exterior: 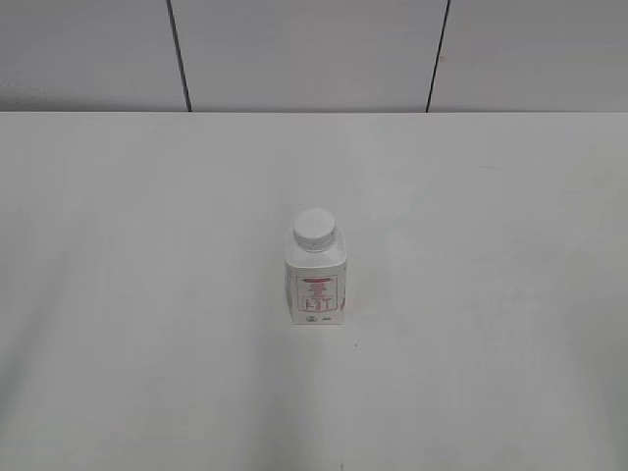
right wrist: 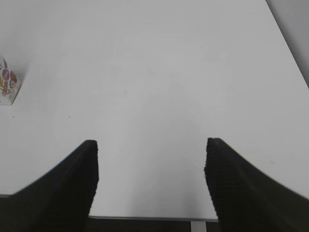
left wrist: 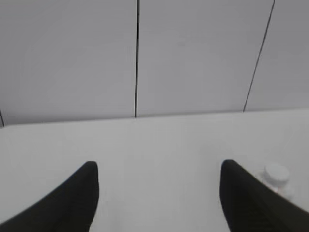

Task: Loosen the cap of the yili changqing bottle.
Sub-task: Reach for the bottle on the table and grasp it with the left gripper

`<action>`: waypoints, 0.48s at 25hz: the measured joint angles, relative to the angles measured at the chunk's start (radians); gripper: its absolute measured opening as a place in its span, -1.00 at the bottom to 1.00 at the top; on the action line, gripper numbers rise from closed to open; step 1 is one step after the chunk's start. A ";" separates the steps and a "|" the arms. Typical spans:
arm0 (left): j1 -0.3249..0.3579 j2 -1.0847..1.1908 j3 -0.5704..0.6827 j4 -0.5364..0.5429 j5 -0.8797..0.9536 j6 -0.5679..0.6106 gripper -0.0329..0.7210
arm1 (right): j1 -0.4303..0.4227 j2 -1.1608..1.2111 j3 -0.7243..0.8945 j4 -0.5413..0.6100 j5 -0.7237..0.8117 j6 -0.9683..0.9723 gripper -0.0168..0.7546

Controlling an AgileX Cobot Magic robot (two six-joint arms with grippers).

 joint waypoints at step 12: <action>-0.002 0.396 -0.002 0.081 -0.460 0.067 0.39 | 0.000 0.000 0.000 0.000 0.000 0.000 0.46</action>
